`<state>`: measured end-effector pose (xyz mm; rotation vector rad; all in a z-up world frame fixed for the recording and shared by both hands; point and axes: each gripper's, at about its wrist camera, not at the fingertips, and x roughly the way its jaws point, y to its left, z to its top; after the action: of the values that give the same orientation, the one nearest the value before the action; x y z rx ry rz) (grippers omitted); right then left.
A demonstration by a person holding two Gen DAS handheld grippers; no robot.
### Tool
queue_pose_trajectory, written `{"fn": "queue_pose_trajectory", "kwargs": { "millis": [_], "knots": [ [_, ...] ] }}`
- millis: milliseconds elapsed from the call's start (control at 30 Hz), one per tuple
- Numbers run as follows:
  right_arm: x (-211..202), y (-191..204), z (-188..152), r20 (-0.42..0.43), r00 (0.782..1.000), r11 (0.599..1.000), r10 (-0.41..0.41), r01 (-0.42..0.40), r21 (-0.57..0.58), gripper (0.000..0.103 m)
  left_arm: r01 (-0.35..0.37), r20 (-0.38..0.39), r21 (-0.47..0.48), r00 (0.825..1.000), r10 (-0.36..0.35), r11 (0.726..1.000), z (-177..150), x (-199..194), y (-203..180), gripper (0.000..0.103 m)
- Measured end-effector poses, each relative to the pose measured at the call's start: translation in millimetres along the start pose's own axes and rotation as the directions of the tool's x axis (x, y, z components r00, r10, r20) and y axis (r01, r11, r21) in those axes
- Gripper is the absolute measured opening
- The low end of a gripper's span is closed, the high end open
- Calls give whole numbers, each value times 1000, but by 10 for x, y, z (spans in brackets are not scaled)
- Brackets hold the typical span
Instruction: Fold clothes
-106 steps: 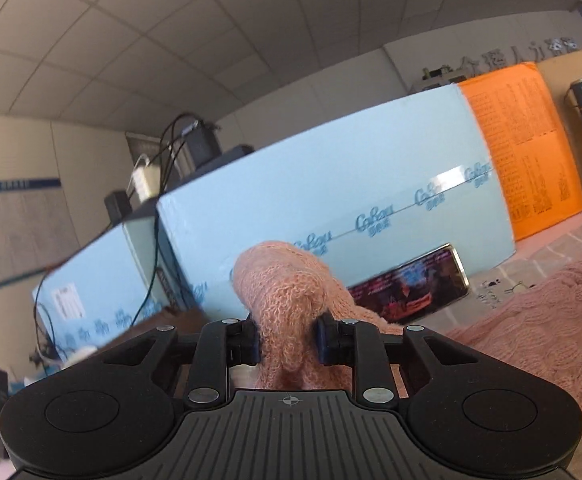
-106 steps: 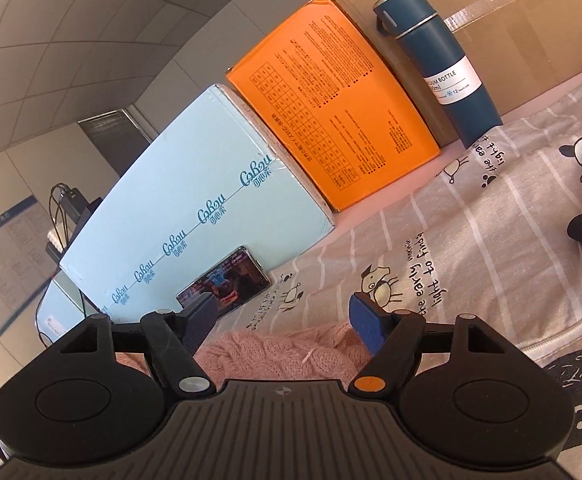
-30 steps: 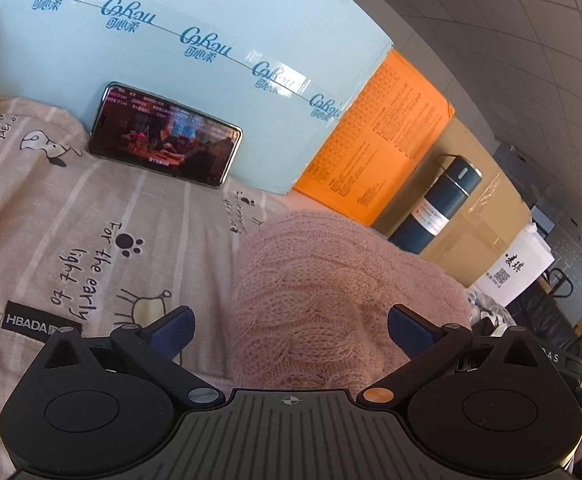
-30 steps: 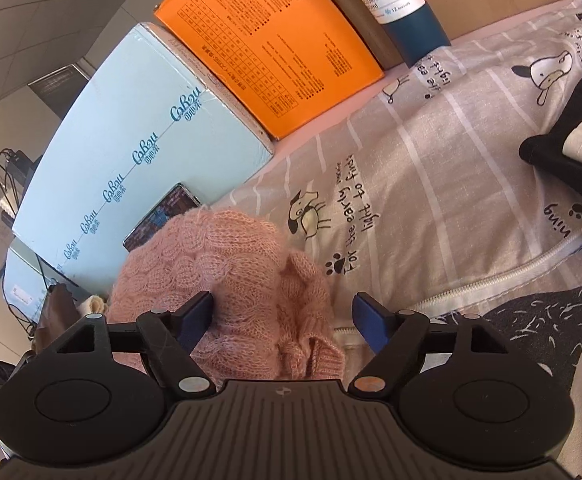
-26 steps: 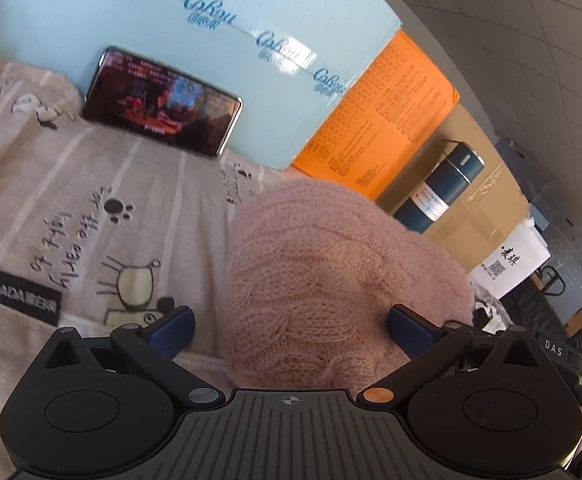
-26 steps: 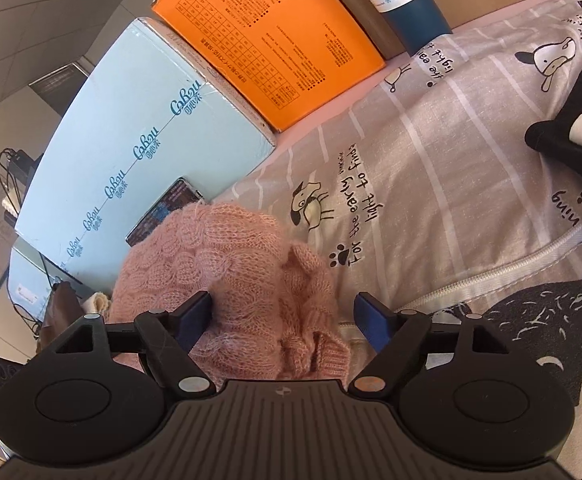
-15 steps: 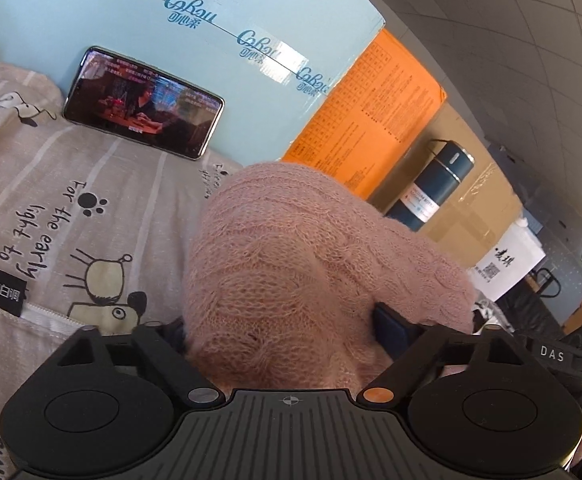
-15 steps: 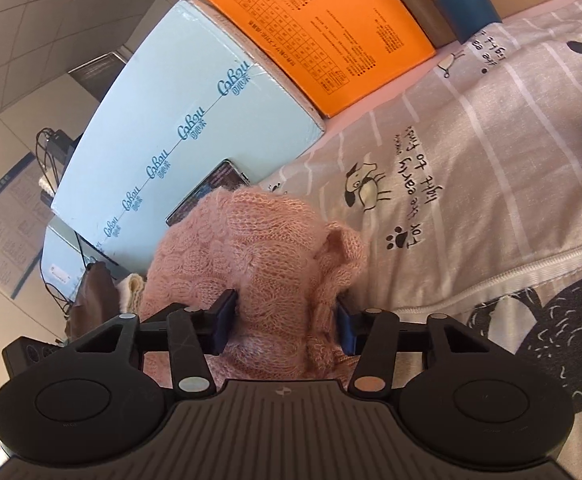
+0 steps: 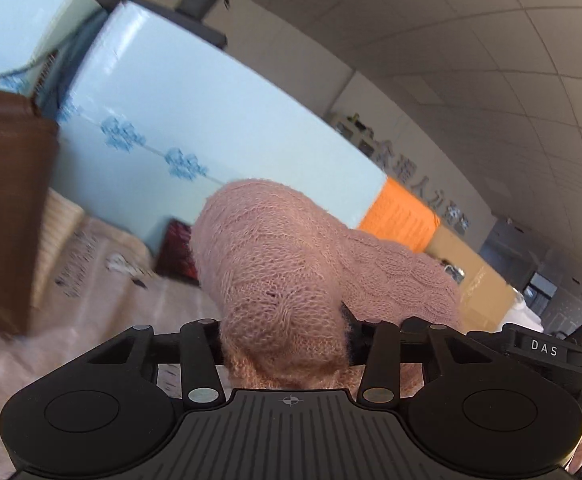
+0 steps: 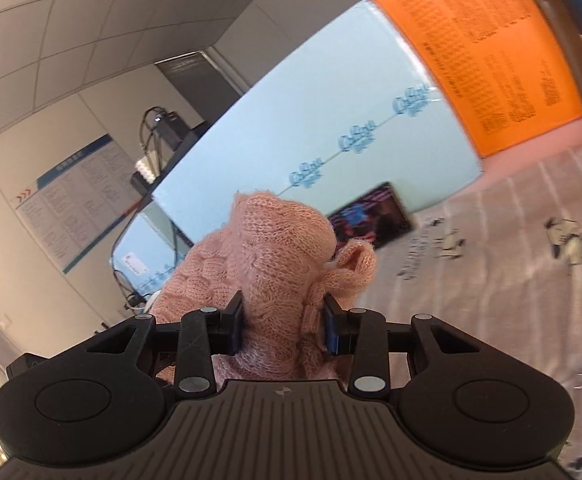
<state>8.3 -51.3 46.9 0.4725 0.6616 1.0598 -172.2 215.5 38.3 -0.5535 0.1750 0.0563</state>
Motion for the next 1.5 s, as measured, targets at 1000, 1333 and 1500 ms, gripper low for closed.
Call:
{"fn": "queue_pose_trajectory", "kwargs": {
  "millis": [1000, 1333, 1500],
  "knots": [
    [3304, 1456, -513, -116, 991, 971, 62, -87, -223, 66, -552, 249, -330, 732, 635, 766, 959, -581, 2529, 99],
    [3575, 1570, -591, -93, 995, 950, -35, 4, -312, 76, -691, 234, -229, 644, 728, 685, 912, -335, 2603, 102],
    [3460, 1649, -710, -9, 999, 925, -53, 46, -377, 93, -688, 302, -198, 635, 711, 698, 889, -419, 2490, 103]
  ]
}}
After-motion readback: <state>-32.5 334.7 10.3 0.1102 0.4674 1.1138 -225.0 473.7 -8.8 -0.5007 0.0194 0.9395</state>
